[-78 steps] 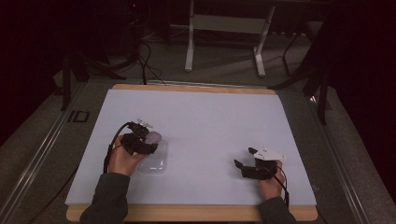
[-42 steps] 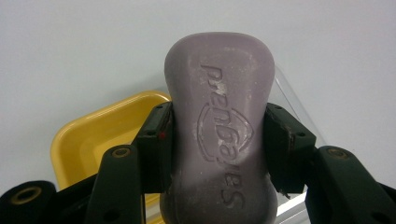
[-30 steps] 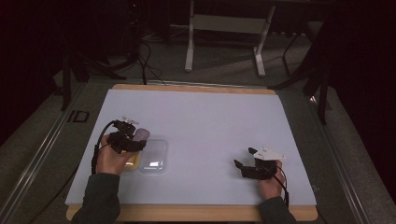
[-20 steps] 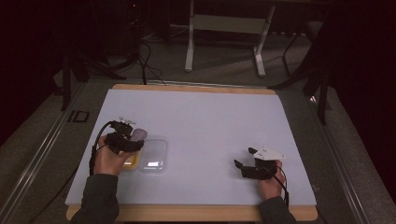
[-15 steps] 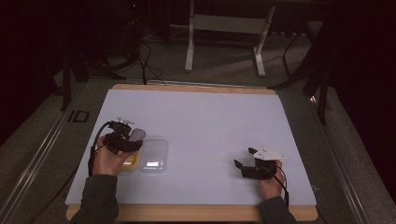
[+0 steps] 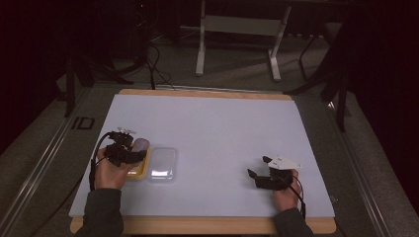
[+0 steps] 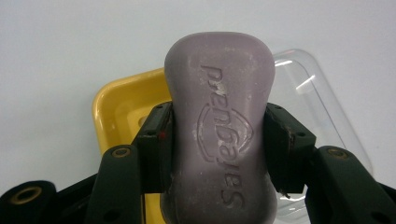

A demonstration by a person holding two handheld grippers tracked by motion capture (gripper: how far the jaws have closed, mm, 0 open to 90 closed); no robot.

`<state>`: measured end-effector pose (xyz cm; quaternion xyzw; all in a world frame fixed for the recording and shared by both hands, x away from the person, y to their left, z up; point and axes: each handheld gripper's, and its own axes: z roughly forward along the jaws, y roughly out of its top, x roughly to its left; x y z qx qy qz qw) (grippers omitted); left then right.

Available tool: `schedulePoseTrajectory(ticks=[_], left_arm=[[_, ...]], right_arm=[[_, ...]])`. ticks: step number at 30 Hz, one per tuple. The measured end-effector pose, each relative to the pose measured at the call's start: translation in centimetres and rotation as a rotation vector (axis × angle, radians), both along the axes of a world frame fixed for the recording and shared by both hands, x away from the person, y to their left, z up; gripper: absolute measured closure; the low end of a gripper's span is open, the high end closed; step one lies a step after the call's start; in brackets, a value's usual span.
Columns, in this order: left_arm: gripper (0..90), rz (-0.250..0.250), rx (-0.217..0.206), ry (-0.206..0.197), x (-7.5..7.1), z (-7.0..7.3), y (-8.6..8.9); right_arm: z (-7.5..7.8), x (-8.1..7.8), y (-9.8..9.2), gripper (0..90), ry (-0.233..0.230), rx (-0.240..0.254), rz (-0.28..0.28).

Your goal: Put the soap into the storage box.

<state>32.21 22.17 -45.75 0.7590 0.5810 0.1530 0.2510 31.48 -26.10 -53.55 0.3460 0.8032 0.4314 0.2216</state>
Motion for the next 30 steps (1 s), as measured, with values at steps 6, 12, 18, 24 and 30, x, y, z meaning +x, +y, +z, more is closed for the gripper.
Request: schedulePoseTrajectory(ticks=[6, 12, 18, 24, 30], left_arm=[[49.2, 0.025, 0.016, 0.004, -0.1, -0.5, 0.1], [49.2, 0.044, 0.036, 0.004, -0.2, -0.7, 0.3], [49.2, 0.064, 0.046, 0.005, -0.3, -0.8, 0.3], [49.2, 0.085, 0.059, 0.0, -0.4, -1.2, 0.4], [49.2, 0.103, 0.057, 0.005, -0.4, -1.7, 0.6]], right_arm=[[0.0, 0.0, 0.0, 20.3, 0.0, 0.0, 0.0], [0.0, 0.0, 0.0, 20.3, -0.001, -0.002, -0.001], [0.0, 0.0, 0.0, 20.3, -0.001, -0.003, -0.001], [0.0, 0.0, 0.0, 20.3, -0.001, -0.003, -0.001], [0.0, 0.0, 0.1, 20.4, -0.001, -0.005, -0.001]])
